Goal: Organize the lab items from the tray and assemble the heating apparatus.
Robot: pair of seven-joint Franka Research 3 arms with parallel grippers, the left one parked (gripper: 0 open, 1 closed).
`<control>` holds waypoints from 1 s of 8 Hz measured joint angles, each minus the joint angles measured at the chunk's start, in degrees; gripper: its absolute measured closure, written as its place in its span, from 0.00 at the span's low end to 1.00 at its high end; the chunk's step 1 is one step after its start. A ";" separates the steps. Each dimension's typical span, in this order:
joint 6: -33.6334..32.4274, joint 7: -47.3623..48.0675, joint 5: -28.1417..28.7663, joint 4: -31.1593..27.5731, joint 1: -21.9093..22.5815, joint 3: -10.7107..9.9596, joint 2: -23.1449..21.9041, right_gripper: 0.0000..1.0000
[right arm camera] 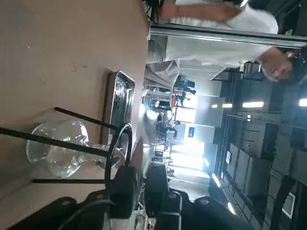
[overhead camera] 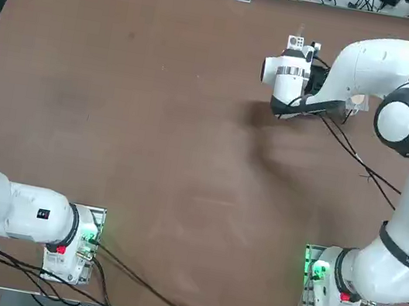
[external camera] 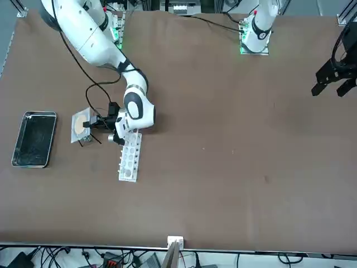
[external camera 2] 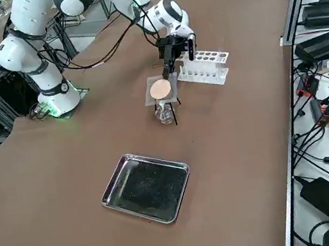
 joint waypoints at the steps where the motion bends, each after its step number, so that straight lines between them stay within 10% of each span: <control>1: 0.00 0.02 0.00 0.07 0.00 0.00 0.11 0.75; 4: 0.00 0.02 0.00 0.14 0.00 -0.01 0.28 0.47; 8: 0.02 -1.69 -0.03 0.91 0.00 -0.03 0.30 0.37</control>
